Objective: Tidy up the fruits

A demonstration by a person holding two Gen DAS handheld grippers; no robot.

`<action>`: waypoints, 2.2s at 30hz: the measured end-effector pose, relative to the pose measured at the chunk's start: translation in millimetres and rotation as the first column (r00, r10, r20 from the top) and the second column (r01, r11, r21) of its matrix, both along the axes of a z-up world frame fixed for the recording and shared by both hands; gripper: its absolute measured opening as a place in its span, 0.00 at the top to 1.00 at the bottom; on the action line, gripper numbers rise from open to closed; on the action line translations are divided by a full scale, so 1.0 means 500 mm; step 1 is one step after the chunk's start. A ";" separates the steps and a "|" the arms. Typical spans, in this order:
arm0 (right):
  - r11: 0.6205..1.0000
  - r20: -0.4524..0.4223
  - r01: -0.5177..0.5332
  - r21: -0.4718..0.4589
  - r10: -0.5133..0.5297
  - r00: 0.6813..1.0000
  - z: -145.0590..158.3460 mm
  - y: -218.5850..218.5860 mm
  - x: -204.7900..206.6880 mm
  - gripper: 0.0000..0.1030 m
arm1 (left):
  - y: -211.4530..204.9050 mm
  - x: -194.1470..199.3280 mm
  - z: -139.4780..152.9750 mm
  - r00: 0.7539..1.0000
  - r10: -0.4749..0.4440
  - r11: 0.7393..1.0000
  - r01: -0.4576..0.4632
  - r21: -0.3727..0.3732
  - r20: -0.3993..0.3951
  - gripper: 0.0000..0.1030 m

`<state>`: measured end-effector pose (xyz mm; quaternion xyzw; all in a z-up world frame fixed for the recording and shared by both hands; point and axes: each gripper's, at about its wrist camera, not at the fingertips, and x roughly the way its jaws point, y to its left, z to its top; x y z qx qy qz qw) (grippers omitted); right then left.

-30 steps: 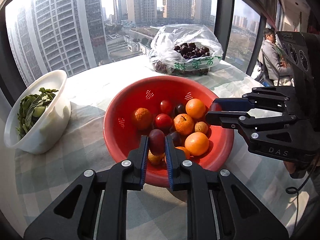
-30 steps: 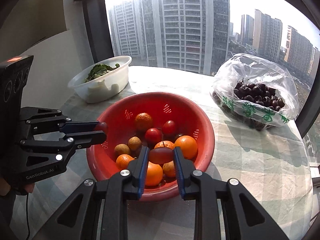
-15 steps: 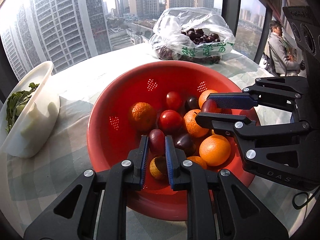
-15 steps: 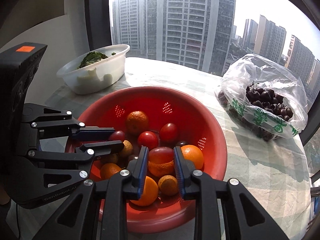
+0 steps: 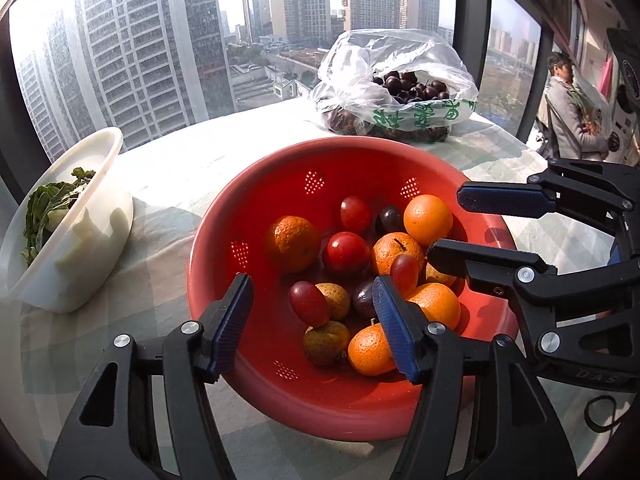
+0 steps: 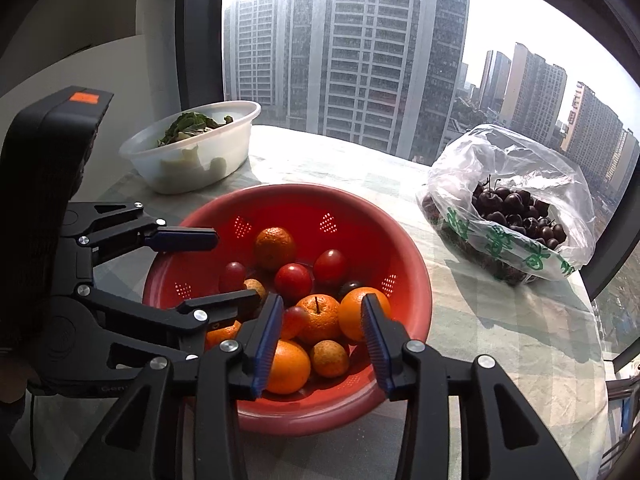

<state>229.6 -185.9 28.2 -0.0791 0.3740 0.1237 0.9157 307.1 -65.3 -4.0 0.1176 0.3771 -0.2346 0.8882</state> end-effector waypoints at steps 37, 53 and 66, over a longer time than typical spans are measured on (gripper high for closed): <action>0.915 0.226 0.339 0.221 -0.386 0.894 0.186 -0.123 -0.501 0.00 | 0.094 -0.582 0.203 0.871 0.447 0.893 -0.425 -0.147 0.203 0.00; 0.919 0.013 0.362 0.155 -0.368 0.930 0.059 -0.099 -0.506 0.00 | 0.055 -0.574 0.069 0.895 0.443 0.896 -0.439 -0.069 0.058 0.00; 0.921 -0.023 0.366 0.131 -0.366 0.930 0.033 -0.083 -0.492 0.00 | 0.059 -0.552 0.033 0.892 0.452 0.891 -0.451 -0.052 0.021 0.00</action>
